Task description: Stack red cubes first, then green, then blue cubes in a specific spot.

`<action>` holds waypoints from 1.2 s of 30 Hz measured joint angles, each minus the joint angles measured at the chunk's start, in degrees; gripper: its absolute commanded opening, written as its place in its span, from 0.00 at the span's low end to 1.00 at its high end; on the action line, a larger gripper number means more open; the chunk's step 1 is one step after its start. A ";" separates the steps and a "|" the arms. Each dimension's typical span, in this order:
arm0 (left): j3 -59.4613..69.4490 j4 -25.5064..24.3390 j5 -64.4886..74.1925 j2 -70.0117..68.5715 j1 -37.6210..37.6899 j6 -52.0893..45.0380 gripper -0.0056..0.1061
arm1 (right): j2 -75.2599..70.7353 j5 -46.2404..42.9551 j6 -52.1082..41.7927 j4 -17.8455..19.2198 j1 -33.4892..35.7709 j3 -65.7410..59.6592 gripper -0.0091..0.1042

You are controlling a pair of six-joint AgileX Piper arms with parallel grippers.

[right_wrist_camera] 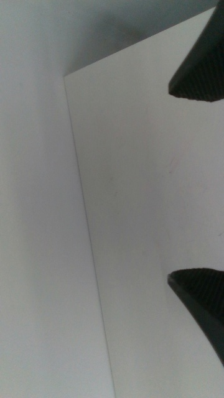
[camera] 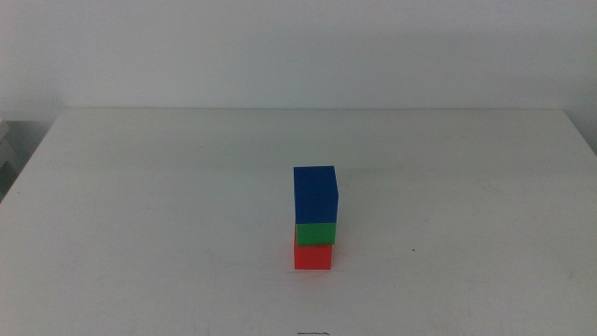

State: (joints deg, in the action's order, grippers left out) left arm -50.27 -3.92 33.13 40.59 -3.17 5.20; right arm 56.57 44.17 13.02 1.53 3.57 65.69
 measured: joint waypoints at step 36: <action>51.78 4.48 -10.74 -41.33 0.00 0.00 0.89 | -57.07 -28.68 0.00 8.77 -0.11 -67.32 0.91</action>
State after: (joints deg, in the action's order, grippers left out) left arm 1.52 0.56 22.39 -0.74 -3.17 5.20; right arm -0.50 15.50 13.02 10.30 3.46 -1.63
